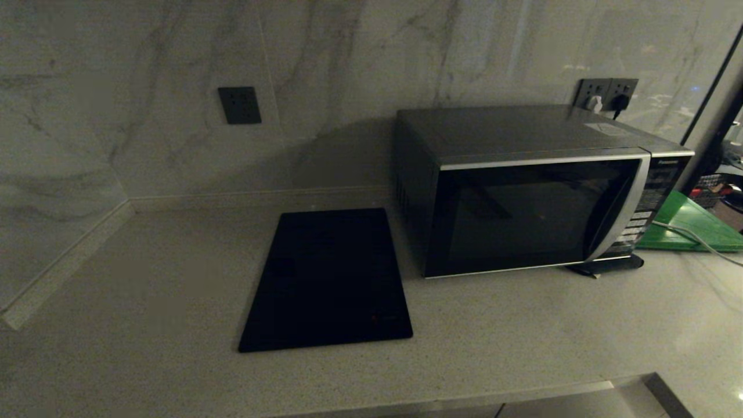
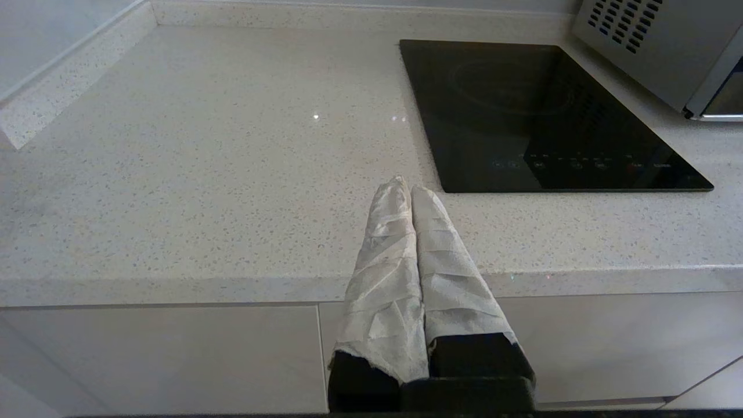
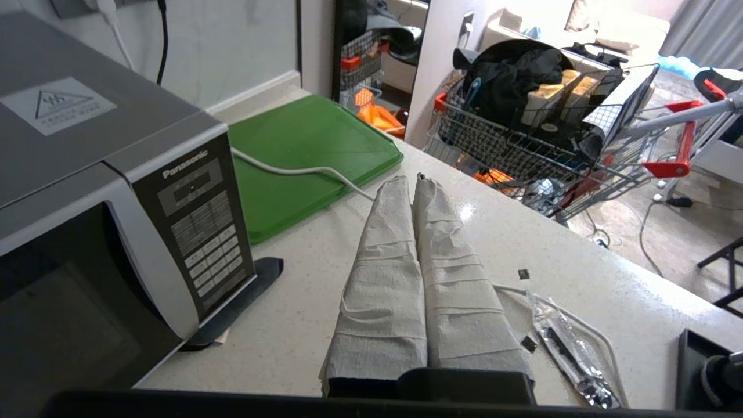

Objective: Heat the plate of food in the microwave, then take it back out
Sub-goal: Open the microwave oven

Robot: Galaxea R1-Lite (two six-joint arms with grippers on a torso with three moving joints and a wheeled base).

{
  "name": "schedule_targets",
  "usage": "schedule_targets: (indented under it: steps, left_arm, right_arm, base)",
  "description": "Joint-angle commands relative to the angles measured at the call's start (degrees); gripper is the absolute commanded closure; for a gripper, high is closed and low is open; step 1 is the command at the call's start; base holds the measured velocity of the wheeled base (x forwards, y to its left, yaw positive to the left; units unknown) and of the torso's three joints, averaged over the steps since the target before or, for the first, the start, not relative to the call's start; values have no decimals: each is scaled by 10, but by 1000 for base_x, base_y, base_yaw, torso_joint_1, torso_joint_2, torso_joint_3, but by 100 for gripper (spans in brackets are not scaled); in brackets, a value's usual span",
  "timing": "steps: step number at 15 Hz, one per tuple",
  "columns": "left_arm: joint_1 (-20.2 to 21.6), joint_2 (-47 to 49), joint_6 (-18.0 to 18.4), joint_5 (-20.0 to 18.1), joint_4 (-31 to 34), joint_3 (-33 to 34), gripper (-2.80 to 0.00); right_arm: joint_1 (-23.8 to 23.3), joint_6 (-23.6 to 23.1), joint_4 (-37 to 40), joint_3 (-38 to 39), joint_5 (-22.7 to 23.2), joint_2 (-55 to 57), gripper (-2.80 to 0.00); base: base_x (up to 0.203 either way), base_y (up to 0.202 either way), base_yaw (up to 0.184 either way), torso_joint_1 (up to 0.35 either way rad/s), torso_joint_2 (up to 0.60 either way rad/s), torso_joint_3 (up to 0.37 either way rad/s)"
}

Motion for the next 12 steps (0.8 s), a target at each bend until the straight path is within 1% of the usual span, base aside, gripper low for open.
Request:
schedule_targets:
  steps: [1, 4, 7, 8, 10, 12]
  left_arm:
    - [0, 1, 0, 0, 0, 0, 0]
    - [0, 1, 0, 0, 0, 0, 0]
    - [0, 1, 0, 0, 0, 0, 0]
    - [0, 1, 0, 0, 0, 0, 0]
    - [0, 1, 0, 0, 0, 0, 0]
    - [0, 1, 0, 0, 0, 0, 0]
  right_arm:
    - [4, -1, -1, -1, -3, 28, 0]
    - [6, 4, -1, 2, -6, 61, 0]
    - [5, 33, -5, 20, -17, 110, 0]
    - [5, 38, -15, 23, -31, 127, -280]
    - [5, 38, -54, 23, -46, 160, -280]
    - [6, 49, -81, 30, -48, 185, -280]
  base:
    - [0, 0, 0, 0, 0, 0]
    - [0, 0, 0, 0, 0, 0]
    - [0, 0, 0, 0, 0, 0]
    - [0, 0, 0, 0, 0, 0]
    - [0, 0, 0, 0, 0, 0]
    - [0, 0, 0, 0, 0, 0]
